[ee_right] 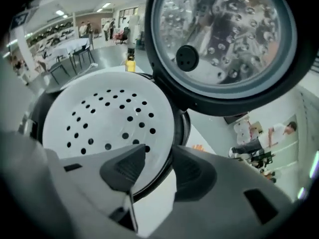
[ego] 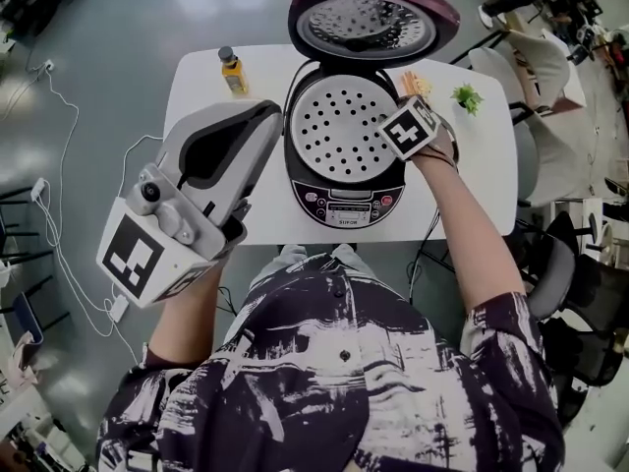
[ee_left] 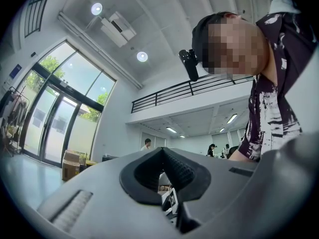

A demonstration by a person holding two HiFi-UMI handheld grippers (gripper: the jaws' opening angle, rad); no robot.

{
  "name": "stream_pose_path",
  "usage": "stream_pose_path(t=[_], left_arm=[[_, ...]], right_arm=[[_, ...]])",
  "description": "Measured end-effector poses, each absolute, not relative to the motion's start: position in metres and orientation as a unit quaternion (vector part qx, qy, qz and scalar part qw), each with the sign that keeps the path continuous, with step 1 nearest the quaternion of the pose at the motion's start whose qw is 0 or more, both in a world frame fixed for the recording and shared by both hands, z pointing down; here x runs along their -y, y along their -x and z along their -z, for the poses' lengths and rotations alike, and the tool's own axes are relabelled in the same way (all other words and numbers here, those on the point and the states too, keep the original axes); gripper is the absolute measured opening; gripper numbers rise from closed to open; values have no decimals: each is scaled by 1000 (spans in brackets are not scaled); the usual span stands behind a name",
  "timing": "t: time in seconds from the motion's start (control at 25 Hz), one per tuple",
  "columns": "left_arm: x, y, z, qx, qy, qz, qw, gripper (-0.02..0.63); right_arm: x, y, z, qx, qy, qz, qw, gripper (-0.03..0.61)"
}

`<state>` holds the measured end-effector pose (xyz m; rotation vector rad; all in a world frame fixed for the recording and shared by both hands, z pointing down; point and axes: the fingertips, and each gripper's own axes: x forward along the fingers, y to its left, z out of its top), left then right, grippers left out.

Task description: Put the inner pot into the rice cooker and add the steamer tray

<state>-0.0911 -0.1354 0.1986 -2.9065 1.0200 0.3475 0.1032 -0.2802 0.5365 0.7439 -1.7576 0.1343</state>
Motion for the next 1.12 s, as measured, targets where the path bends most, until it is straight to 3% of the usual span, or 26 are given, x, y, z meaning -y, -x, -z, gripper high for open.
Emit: stream_pose_path(t=[0.24, 0.4, 0.52, 0.68, 0.76, 0.88, 1.12], left_arm=[[132, 93, -198, -333, 936, -110, 21, 5], [131, 95, -199, -336, 935, -109, 21, 5], [132, 95, -200, -337, 935, -109, 21, 5], [135, 88, -200, -333, 937, -106, 21, 5], [137, 81, -198, -328, 939, -103, 22, 5], [141, 66, -197, -320, 942, -97, 25, 5], [151, 29, -206, -310, 948, -75, 21, 5]], right_arm=[[283, -101, -541, 740, -321, 10, 590, 144], [286, -100, -522, 755, -348, 5, 555, 143], [288, -88, -468, 813, -383, -10, 439, 140], [260, -74, -342, 911, -386, -85, 120, 67], [236, -80, -286, 923, -371, -101, -1, 28], [205, -95, -238, 921, -384, -52, -52, 14], [161, -93, -212, 923, -383, 39, -30, 0]])
